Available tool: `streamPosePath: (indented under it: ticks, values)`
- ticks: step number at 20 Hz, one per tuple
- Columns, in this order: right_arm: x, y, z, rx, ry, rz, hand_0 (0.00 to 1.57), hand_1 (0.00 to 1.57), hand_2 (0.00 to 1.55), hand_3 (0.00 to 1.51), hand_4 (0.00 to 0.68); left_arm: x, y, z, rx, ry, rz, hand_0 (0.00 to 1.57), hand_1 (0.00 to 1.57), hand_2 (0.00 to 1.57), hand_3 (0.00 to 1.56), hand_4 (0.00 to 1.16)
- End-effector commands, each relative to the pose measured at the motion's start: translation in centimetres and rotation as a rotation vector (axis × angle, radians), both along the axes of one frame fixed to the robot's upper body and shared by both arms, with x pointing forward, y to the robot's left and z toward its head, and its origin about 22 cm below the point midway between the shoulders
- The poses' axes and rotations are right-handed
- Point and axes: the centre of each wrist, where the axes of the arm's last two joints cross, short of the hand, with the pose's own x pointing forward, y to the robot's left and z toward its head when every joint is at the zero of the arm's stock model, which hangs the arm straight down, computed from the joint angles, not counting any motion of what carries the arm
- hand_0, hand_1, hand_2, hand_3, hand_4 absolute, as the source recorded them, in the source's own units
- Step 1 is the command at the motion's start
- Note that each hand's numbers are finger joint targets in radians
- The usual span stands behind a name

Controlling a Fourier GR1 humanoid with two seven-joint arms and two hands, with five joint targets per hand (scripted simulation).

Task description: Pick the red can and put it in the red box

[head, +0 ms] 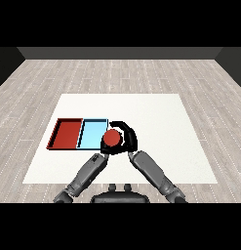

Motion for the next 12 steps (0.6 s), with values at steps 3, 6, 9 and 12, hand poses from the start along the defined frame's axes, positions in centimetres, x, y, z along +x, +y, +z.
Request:
streamPosePath:
  ticks: [3, 6, 9, 12]
  values:
    - [-0.4, -0.8, 1.9, -0.062, 0.038, 0.002, 0.0, 0.0, 0.0, 0.0, 0.0, -0.4, -0.5, 0.6, -0.001, -0.051, 0.018, 1.57, 1.57, 1.57, 1.51, 1.15]
    - [0.7, -1.5, -0.8, -0.028, 0.057, -0.011, 0.0, 0.0, 0.0, 0.0, 0.0, 0.3, -1.5, 0.2, 0.007, -0.043, 0.045, 1.57, 1.57, 1.57, 1.5, 1.14]
    - [0.3, 0.3, -1.3, -0.06, 0.051, -0.017, 0.0, 0.0, 0.0, 0.0, 0.0, -0.7, -1.1, -0.5, -0.006, -0.061, 0.041, 1.57, 1.57, 1.57, 1.5, 1.13]
    - [-0.2, -2.1, -0.6, -0.024, 0.046, -0.043, 0.0, 0.0, 0.0, 0.0, 0.0, 0.6, -1.1, 1.2, 0.013, -0.075, 0.044, 1.57, 1.57, 1.57, 1.49, 1.13]
